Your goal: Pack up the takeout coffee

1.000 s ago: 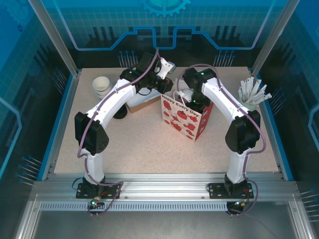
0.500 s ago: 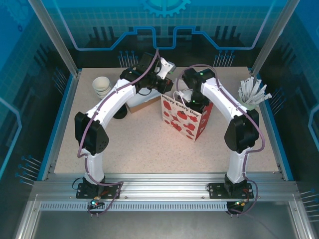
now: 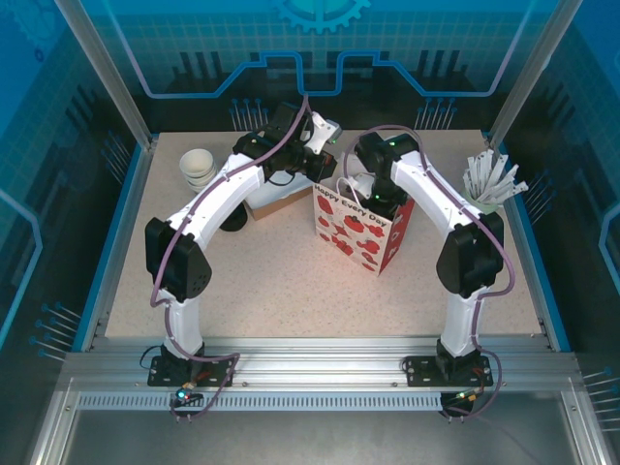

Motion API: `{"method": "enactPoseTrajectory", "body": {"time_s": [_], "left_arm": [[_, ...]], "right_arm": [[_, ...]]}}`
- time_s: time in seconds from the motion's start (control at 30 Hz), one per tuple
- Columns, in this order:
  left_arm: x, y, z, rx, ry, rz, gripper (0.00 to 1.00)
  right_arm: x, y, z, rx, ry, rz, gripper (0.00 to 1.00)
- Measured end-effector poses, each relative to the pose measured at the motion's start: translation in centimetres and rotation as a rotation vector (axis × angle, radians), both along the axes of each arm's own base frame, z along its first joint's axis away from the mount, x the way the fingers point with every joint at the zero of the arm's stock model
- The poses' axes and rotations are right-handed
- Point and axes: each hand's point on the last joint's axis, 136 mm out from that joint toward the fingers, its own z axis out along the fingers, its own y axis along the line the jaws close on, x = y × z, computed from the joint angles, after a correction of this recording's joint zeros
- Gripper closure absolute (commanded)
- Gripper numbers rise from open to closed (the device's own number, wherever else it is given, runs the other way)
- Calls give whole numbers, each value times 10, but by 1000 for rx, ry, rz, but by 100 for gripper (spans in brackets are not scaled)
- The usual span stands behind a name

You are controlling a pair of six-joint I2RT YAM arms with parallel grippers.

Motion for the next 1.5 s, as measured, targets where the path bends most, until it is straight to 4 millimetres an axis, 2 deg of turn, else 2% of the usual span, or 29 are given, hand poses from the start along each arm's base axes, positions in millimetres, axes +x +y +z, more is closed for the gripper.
{"method": "enactPoseTrajectory", "body": {"time_s": [1.5], "left_arm": [[0, -3, -2, -13, -2, -11, 100]], "right_arm": [[1, -5, -19, -9, -24, 2, 59]]}}
